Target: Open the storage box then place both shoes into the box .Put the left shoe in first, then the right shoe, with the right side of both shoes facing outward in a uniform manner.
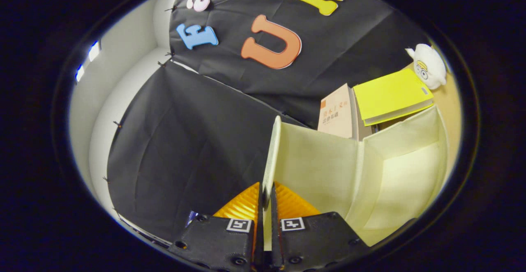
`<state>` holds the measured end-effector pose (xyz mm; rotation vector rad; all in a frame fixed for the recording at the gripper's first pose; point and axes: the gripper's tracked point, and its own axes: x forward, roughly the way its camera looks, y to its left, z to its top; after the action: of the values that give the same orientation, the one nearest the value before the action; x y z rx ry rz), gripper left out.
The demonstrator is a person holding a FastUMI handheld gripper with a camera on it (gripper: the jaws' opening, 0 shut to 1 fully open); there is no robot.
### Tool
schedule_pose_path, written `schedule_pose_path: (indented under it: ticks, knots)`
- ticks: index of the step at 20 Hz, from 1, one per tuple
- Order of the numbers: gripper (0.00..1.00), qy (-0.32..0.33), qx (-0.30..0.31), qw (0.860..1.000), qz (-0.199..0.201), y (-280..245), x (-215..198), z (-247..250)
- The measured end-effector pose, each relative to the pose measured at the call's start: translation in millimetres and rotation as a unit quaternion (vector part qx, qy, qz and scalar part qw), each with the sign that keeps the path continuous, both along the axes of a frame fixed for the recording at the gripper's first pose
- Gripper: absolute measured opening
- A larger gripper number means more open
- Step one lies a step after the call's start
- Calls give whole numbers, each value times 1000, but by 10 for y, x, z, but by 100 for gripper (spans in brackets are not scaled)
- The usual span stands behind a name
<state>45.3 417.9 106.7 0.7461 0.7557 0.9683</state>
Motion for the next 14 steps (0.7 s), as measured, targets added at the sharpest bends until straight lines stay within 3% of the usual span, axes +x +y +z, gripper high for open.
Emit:
schedule_pose_path:
  ticks: [4,6,8,9,11,14]
  knots:
    - [19,-17,-30,999,26,369,-122,-208]
    - [33,-24,-51,998,23,453,-119,-341]
    - [60,-46,-88,995,2,390,-94,-496]
    - [79,-56,-113,992,5,391,-94,-592]
    - [84,-66,-153,986,19,319,-205,-735]
    - [97,-84,-204,975,2,-22,-262,-803]
